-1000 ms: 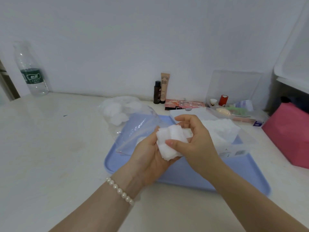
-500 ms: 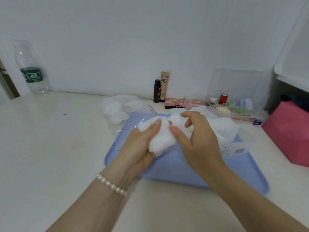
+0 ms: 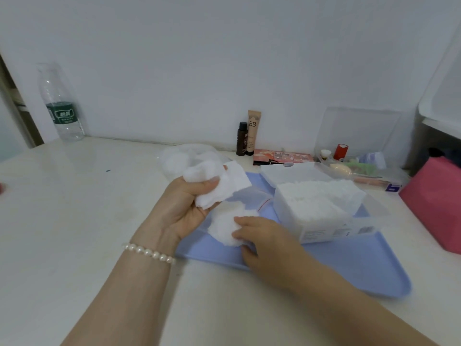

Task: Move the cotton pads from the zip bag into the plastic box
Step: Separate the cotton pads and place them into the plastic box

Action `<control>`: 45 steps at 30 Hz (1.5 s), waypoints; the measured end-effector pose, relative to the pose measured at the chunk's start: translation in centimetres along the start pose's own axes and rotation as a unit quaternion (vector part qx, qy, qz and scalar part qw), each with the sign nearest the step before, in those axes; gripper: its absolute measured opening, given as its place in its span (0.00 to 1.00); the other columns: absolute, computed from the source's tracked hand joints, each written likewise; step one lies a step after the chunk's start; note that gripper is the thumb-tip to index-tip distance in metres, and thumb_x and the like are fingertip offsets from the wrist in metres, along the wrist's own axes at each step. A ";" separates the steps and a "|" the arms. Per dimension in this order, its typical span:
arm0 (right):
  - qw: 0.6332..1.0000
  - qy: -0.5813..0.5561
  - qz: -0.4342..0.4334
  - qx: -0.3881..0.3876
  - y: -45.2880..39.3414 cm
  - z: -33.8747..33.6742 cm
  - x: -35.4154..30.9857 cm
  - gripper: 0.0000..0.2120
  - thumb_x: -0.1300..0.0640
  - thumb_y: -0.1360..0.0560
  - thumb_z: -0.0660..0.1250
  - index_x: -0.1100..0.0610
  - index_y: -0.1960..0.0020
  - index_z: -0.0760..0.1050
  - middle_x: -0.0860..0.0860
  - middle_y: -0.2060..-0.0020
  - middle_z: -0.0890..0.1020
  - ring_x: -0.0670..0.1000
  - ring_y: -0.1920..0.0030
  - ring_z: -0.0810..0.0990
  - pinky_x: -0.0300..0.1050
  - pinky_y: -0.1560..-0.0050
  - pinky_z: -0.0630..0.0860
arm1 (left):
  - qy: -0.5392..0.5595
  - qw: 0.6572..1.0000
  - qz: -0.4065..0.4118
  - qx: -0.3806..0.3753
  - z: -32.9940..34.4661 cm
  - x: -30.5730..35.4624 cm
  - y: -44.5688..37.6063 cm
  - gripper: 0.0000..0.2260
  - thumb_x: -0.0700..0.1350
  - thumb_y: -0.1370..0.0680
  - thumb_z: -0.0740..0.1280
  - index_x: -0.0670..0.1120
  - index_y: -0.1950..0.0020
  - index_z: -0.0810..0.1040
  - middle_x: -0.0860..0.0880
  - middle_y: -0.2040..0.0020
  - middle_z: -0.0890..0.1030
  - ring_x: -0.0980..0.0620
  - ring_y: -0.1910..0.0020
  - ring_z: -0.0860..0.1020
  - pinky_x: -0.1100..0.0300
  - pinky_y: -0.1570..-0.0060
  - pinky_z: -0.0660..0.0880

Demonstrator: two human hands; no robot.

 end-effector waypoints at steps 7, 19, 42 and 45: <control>0.981 -0.137 0.128 0.053 -0.3 -1.9 2.3 0.07 0.63 0.25 0.62 0.59 0.52 0.78 0.52 0.54 0.81 0.50 0.54 0.79 0.37 0.52 0.74 | 0.021 1.000 -0.003 0.014 -0.4 -0.1 -0.3 0.16 0.33 0.33 0.65 0.35 0.46 0.77 0.41 0.48 0.82 0.48 0.53 0.82 0.56 0.50 0.78; 0.985 -0.002 0.109 -0.132 -4.8 0.6 1.4 0.23 0.70 0.27 0.58 0.58 0.34 0.71 0.58 0.41 0.76 0.58 0.41 0.74 0.49 0.41 0.71 | 0.051 0.999 -0.009 0.012 -0.7 -0.1 -0.4 0.15 0.32 0.34 0.65 0.34 0.48 0.78 0.39 0.51 0.83 0.47 0.54 0.83 0.57 0.54 0.80; 0.737 -0.605 0.252 0.167 -1.4 -6.9 3.5 0.11 0.72 0.28 0.62 0.61 0.51 0.77 0.55 0.60 0.84 0.50 0.62 0.83 0.42 0.65 0.79 | -0.006 0.998 -0.051 -0.047 2.0 -3.5 0.1 0.16 0.31 0.32 0.63 0.34 0.45 0.77 0.37 0.46 0.81 0.42 0.49 0.80 0.51 0.47 0.77; 0.738 -0.619 0.238 0.129 -1.9 -6.2 2.7 0.10 0.70 0.26 0.61 0.61 0.50 0.77 0.57 0.59 0.83 0.53 0.61 0.83 0.44 0.68 0.80 | -0.008 0.993 -0.070 -0.097 3.4 -4.1 0.5 0.17 0.32 0.29 0.61 0.33 0.42 0.77 0.35 0.42 0.79 0.40 0.44 0.78 0.49 0.42 0.75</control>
Point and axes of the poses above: each hand's wrist, its own y-axis away from the middle knuckle, its own z-axis out of the palm, x = y × z, the point moved 7 cm from there along -y, towards the middle knuckle
